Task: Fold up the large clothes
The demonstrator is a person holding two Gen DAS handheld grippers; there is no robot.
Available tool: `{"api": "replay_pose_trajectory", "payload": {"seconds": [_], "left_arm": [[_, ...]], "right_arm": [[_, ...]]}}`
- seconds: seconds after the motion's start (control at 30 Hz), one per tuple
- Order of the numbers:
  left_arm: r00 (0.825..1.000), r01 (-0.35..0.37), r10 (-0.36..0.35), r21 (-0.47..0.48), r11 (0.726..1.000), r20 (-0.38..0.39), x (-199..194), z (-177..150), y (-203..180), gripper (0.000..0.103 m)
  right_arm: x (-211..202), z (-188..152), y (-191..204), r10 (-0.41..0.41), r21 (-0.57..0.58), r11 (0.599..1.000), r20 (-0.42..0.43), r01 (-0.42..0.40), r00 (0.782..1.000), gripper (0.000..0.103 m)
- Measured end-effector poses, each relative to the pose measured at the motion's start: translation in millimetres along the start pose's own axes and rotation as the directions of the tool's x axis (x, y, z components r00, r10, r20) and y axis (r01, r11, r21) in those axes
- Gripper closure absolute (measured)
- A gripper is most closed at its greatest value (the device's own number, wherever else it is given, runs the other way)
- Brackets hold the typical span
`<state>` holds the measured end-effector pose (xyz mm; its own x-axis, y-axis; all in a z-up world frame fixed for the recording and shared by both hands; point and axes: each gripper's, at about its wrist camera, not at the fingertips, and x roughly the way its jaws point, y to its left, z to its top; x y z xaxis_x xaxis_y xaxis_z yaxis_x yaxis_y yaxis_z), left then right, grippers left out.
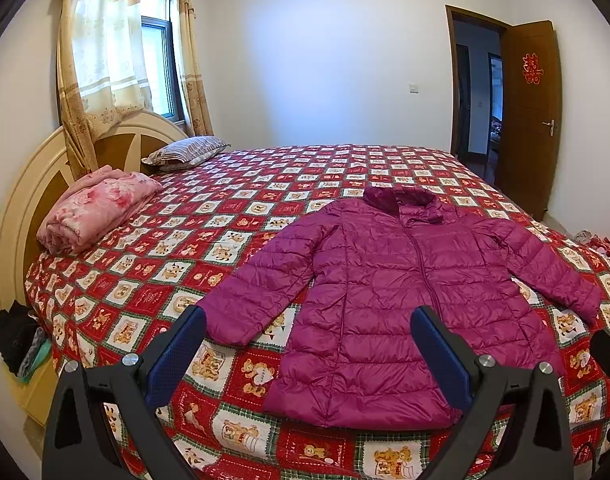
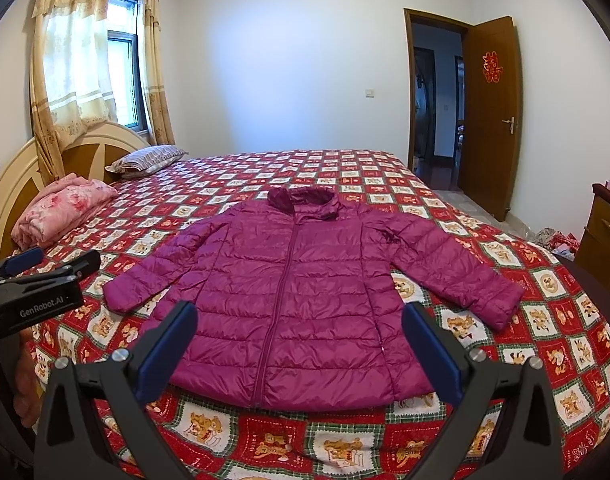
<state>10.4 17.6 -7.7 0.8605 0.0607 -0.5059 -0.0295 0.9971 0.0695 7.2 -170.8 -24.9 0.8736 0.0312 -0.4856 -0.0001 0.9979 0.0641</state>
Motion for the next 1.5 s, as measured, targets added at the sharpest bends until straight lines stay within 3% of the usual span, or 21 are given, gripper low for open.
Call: {"api": "replay_pose_trajectory", "payload": {"seconds": [1.13, 1.37, 1.5], "left_arm": [[0.998, -0.004, 0.004, 0.014, 1.0, -0.056, 20.7, -9.2, -7.8, 0.001], [0.995, 0.032, -0.029, 0.029, 0.999, -0.1, 49.3, -10.0, -10.0, 0.001], [0.994, 0.029, -0.024, 0.052, 0.998, -0.103, 69.8, -2.3, -13.2, 0.001]], "right_arm": [[17.8, -5.2, -8.8, 0.0, 0.021, 1.0, -0.048, 0.001, 0.999, 0.0], [50.3, -9.8, -39.7, -0.018, 0.065, 0.998, -0.097, 0.024, 0.995, 0.0], [80.7, -10.9, -78.4, -0.089, 0.107, 0.989, -0.127, 0.103, 0.988, 0.0]]}}
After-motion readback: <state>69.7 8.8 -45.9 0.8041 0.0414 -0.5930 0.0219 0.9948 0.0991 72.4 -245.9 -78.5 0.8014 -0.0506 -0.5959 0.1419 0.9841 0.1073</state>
